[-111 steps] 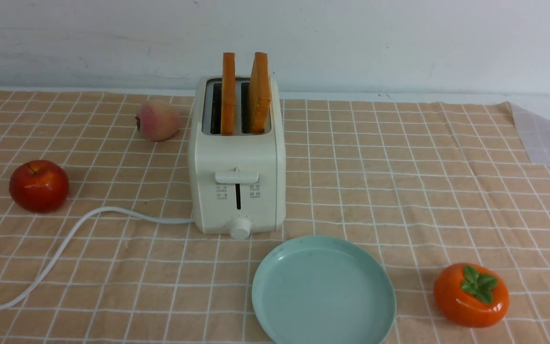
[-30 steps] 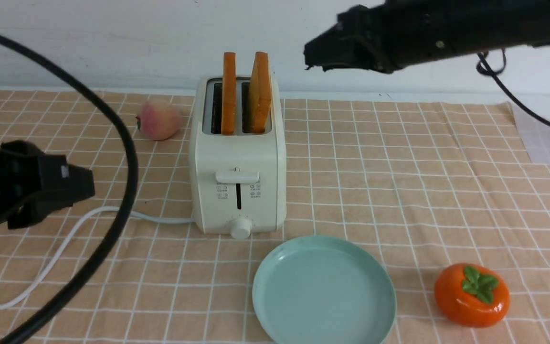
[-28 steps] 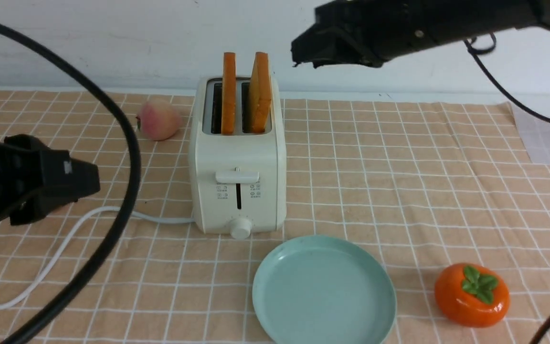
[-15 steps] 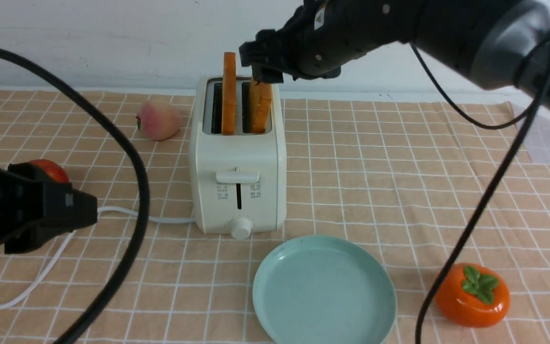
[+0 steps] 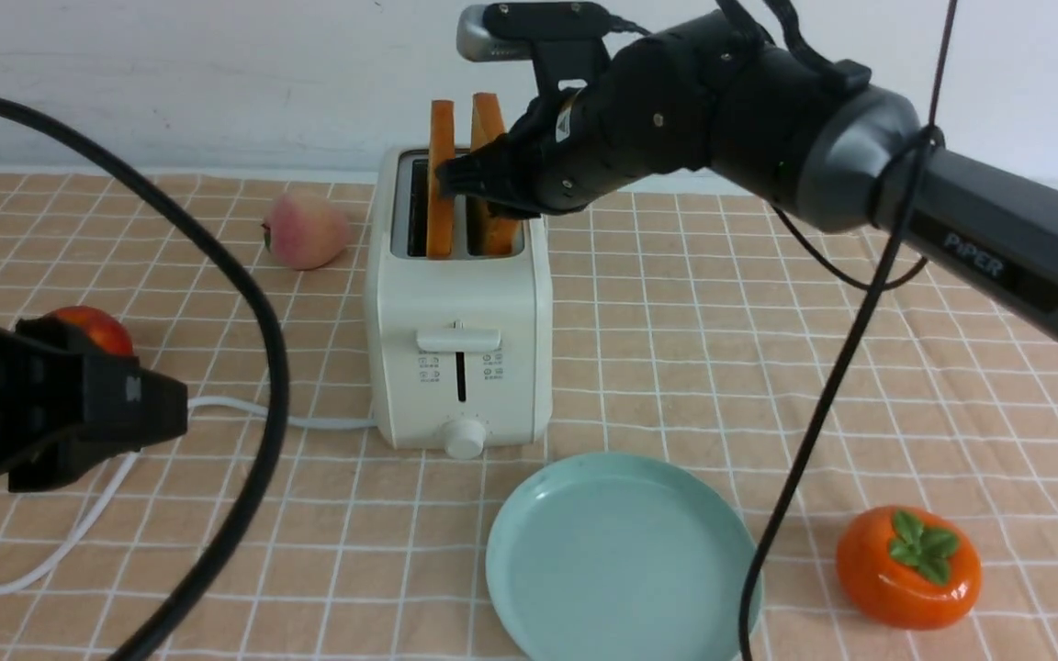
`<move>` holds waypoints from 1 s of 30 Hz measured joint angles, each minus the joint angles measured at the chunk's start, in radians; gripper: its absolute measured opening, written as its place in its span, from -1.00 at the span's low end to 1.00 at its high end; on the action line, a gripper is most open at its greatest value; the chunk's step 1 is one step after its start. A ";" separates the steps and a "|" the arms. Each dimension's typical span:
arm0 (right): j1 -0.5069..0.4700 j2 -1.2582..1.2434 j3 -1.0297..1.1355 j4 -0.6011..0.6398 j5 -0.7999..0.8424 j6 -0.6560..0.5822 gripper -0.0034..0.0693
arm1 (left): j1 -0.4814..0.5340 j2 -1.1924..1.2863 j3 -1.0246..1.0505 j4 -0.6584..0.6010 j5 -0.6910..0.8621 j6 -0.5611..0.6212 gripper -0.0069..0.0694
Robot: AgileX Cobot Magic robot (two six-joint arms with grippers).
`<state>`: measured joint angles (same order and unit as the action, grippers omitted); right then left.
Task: Take toasted bread from bread machine on light coffee tablecloth place on plate.
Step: 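Grasp the toast slice in the toaster and pull it up out of the slot with the right gripper, then place the held slice of bread on top of the slice on the plate with the right gripper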
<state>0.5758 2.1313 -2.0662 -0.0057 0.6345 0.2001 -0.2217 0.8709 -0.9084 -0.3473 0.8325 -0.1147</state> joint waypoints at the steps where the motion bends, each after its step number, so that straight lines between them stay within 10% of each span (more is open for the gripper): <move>1: 0.000 -0.025 -0.017 -0.020 0.019 0.000 -0.63 | 0.000 0.000 0.000 0.000 0.000 0.000 -0.19; 18: -0.082 -0.478 -0.108 -0.489 0.584 -0.099 -0.63 | 0.000 0.000 0.000 -0.008 0.025 0.000 -0.19; 30: -0.236 -0.471 0.309 0.207 0.626 -0.200 -0.63 | 0.000 0.000 0.000 -0.008 0.038 0.000 -0.19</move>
<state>0.3401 1.6602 -1.7567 0.2016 1.2604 0.0000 -0.2217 0.8709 -0.9088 -0.3554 0.8700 -0.1147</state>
